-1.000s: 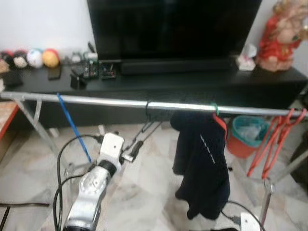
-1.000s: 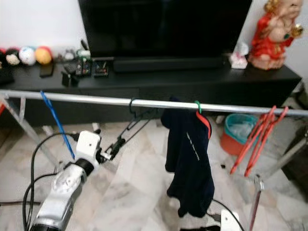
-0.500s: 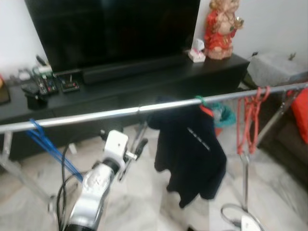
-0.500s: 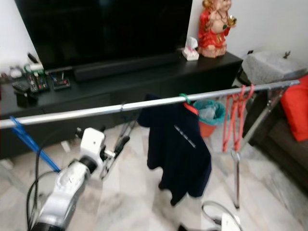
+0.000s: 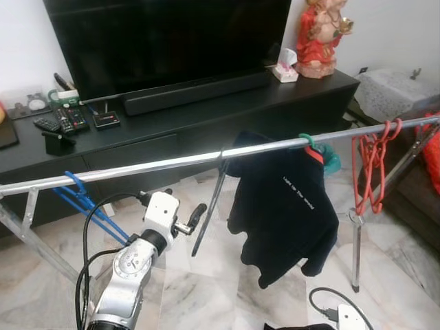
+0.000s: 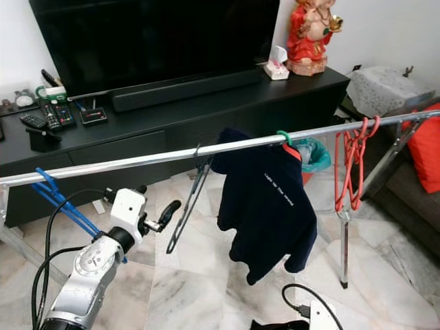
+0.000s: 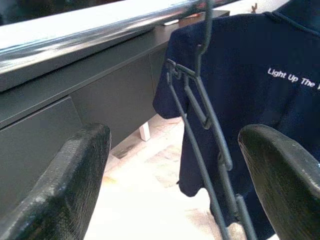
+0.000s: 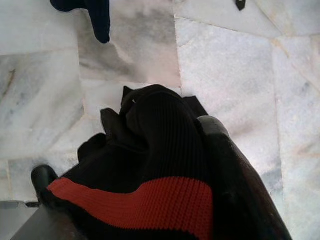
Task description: Hang hanger
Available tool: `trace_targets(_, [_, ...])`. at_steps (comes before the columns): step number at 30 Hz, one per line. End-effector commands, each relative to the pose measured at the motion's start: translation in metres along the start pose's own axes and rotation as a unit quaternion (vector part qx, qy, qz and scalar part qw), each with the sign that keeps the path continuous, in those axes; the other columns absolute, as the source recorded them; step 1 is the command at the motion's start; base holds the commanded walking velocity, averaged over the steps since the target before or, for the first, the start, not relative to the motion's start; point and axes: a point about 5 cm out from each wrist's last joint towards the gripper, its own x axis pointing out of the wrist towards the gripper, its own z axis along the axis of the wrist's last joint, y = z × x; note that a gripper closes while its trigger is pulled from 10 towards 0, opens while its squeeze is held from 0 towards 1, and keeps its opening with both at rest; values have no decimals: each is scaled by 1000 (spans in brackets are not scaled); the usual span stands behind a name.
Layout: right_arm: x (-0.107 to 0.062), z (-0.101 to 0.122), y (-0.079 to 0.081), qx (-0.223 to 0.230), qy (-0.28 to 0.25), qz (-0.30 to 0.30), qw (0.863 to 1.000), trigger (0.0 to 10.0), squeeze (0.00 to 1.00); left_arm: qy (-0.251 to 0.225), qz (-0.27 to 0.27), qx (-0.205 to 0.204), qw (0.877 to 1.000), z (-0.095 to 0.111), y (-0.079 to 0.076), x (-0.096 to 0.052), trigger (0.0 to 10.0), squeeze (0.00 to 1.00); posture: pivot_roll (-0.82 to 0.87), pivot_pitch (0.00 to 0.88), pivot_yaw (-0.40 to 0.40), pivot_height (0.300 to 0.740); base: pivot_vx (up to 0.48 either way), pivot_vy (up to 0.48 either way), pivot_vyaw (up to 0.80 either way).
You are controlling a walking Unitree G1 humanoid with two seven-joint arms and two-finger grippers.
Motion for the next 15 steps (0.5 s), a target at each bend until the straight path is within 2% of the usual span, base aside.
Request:
trace_targets(1, [0, -1, -7, 6, 0, -11, 1000, 10000, 0, -3, -10, -3, 1000, 3, -4, 2, 10000, 0, 103, 0, -28, 740, 0, 0, -763])
trace_targets(8, [0, -1, -7, 2, -2, -9, 1000, 10000, 0, -1, -6, -1, 1000, 3, -3, 1, 10000, 0, 105, 0, -27, 740, 0, 0, -697])
trace_targets(15, [0, -1, -7, -3, -2, -9, 1000, 10000, 0, 2, -9, 5, 1000, 2, -4, 1, 10000, 0, 105, 0, -26, 740, 35, 0, 0])
